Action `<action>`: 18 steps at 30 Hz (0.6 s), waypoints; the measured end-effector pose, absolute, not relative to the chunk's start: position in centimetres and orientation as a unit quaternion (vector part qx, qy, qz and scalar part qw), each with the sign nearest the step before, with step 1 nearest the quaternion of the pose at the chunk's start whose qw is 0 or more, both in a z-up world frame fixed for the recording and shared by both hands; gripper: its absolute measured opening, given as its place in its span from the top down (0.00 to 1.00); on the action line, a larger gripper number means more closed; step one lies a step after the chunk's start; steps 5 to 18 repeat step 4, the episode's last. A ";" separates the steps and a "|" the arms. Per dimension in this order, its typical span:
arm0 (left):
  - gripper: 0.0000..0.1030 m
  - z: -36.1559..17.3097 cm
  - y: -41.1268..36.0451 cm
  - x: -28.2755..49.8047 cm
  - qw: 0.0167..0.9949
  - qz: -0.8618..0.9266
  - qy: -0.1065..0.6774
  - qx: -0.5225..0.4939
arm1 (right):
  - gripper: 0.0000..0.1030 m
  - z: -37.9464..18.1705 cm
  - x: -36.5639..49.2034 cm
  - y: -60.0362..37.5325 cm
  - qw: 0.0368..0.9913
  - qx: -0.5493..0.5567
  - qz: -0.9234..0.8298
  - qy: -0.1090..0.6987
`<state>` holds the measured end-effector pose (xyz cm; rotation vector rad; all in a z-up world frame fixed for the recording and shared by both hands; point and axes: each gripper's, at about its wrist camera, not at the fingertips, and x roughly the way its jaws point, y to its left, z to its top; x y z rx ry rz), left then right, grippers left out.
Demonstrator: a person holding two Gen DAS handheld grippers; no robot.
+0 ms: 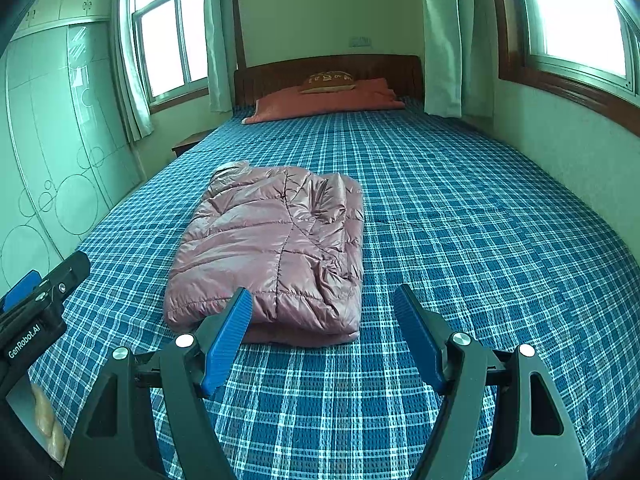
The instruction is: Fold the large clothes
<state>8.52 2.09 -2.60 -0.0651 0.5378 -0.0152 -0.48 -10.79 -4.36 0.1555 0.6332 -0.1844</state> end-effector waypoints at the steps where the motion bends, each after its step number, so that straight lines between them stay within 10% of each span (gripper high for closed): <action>1: 0.02 -2.9 2.3 9.0 0.961 -0.010 0.273 -0.038 | 0.30 -4.5 -0.4 -11.0 0.942 0.078 -0.091 0.312; 18: 0.02 -4.3 3.3 10.6 0.953 -0.002 0.299 -0.051 | 0.30 -5.3 0.2 -12.4 0.938 0.087 -0.100 0.320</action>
